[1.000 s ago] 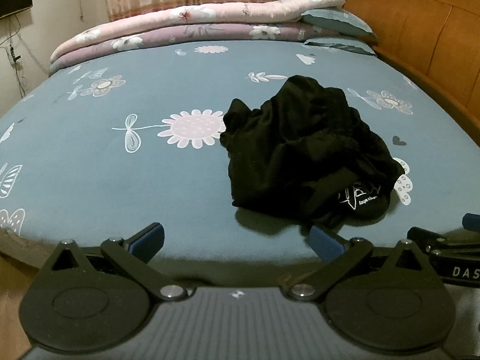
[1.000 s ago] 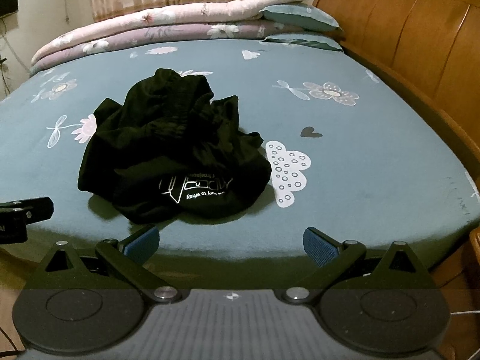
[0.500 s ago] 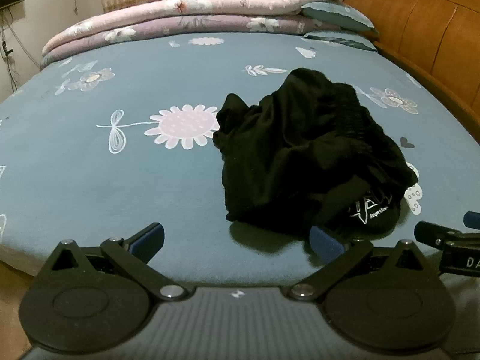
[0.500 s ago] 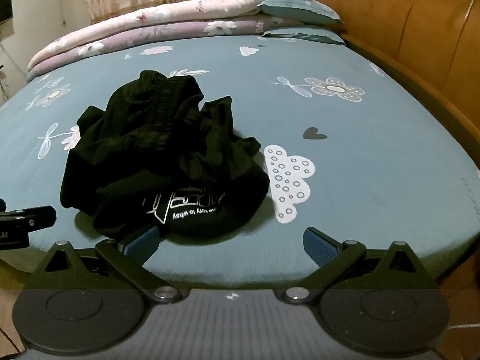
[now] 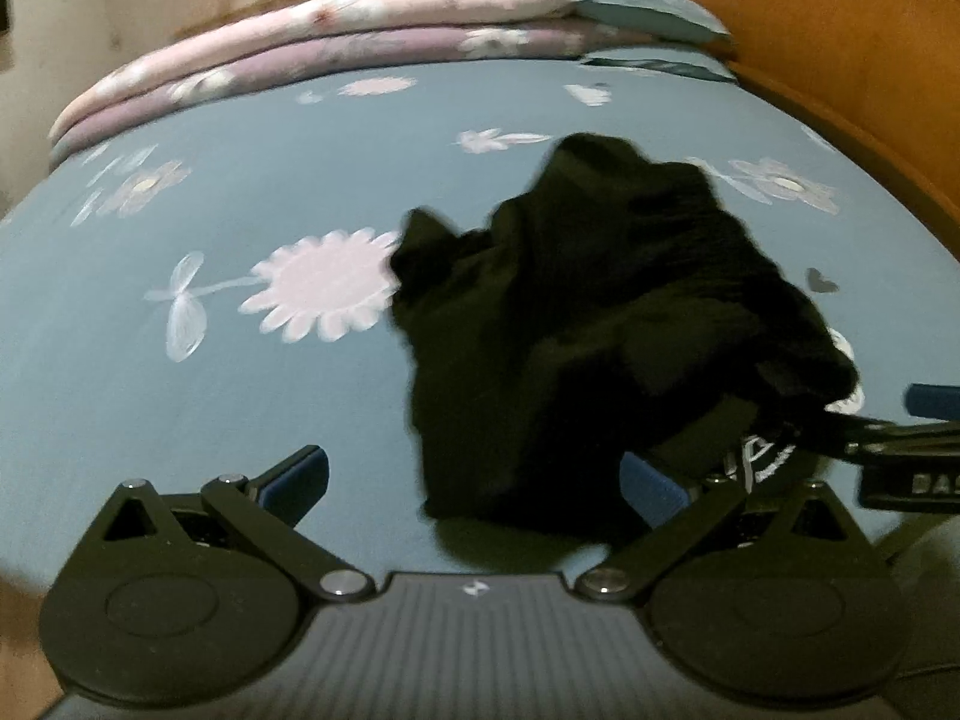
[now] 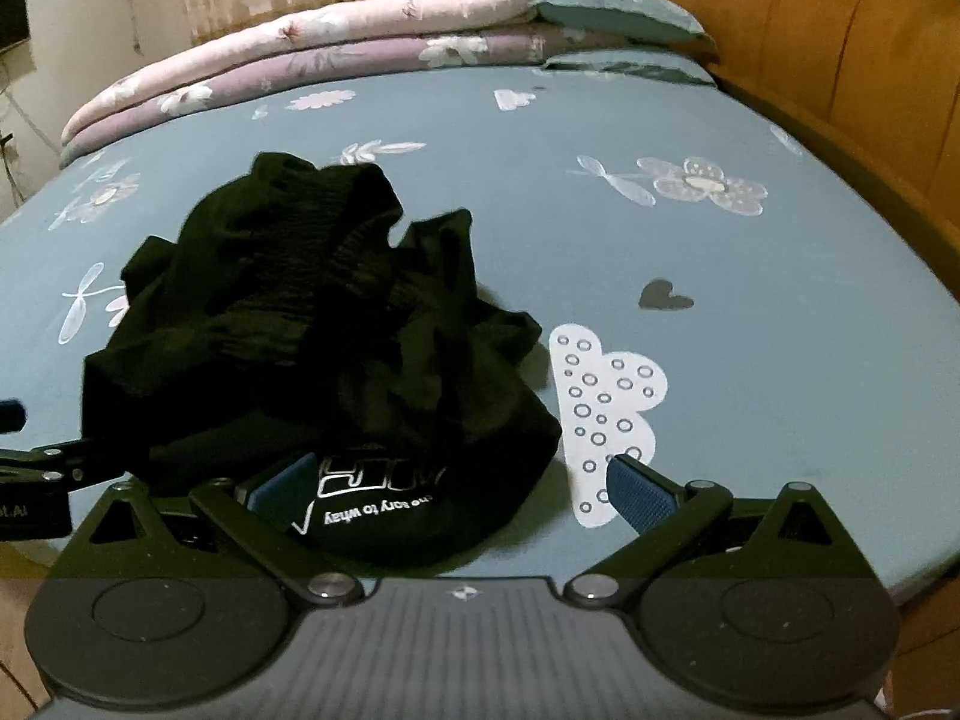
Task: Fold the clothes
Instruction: 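Move both grippers down onto the crumpled black garment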
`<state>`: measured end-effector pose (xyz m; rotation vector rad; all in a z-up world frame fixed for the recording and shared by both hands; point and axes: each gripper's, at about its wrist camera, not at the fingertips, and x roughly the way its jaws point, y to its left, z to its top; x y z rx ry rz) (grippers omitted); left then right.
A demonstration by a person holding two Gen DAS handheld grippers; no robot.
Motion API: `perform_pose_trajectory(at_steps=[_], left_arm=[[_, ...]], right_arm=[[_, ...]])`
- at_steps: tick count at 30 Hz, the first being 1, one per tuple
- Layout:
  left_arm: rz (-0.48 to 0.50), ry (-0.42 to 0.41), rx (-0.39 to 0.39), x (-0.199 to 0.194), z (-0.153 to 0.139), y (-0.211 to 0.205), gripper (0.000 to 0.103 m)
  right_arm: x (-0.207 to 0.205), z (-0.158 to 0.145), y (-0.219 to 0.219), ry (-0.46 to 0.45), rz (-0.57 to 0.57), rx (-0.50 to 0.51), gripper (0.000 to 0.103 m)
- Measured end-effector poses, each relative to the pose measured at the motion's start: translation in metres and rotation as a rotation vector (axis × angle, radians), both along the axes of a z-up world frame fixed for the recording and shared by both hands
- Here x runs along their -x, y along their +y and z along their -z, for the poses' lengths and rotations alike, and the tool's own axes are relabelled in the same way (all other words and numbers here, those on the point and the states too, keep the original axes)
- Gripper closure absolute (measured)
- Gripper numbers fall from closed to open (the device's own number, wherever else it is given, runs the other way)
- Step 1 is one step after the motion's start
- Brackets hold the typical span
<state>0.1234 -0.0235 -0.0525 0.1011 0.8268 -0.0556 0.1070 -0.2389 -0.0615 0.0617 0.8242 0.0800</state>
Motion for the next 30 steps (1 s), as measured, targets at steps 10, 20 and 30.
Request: perform_pose_trajectory(at_steps=[10, 20, 30], left_arm=[[0.029, -0.059, -0.080, -0.042, -0.009, 0.002, 0.000], [-0.075, -0.108, -0.151, -0.096, -0.023, 0.051, 0.000], [-0.013, -0.133, -0.093, -0.075, -0.033, 0.070, 0.000]], right_arm=[[-0.014, 0.008, -0.007, 0.004, 0.000, -0.007, 0.000], [-0.027, 0.001, 0.003, -0.015, -0.056, -0.020, 0.000], [-0.028, -0.005, 0.019, -0.043, -0.139, -0.032, 0.000]])
